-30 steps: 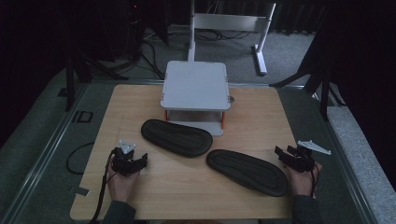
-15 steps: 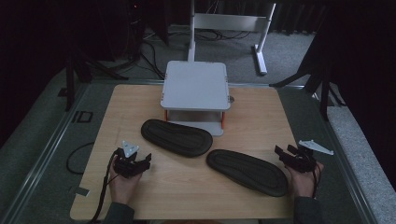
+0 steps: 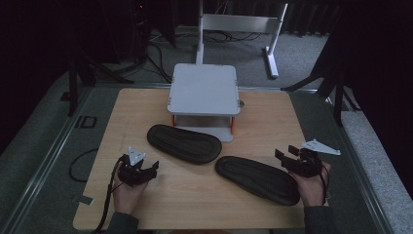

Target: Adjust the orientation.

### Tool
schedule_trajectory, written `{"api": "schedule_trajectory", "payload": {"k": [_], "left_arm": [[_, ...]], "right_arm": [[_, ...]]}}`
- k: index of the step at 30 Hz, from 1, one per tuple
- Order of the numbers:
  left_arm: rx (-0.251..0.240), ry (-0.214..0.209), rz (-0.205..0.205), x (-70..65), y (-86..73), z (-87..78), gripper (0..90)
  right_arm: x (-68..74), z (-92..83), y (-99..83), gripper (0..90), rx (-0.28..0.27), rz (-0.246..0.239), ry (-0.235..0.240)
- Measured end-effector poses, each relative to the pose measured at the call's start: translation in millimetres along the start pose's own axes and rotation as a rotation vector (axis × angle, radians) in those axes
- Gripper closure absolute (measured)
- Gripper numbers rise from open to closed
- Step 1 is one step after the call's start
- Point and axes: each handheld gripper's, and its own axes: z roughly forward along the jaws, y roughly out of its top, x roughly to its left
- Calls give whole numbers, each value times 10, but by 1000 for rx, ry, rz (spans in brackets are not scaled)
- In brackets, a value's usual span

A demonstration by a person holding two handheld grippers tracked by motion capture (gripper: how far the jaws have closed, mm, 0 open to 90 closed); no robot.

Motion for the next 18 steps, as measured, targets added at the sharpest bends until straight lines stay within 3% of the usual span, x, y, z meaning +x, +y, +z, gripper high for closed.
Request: {"api": "schedule_trajectory", "payload": {"k": [6, 12, 18], "left_arm": [[-3, 1, 8, -7, 9, -14, 322], [-7, -4, 13, -9, 2, -29, 319], [-13, -8, 14, -24, -9, -20, 319]], "right_arm": [[392, 110, 115, 382, 28, -60, 98], [868, 342, 205, 377, 48, -119, 201], [1176, 583, 234, 366, 81, -131, 248]]}}
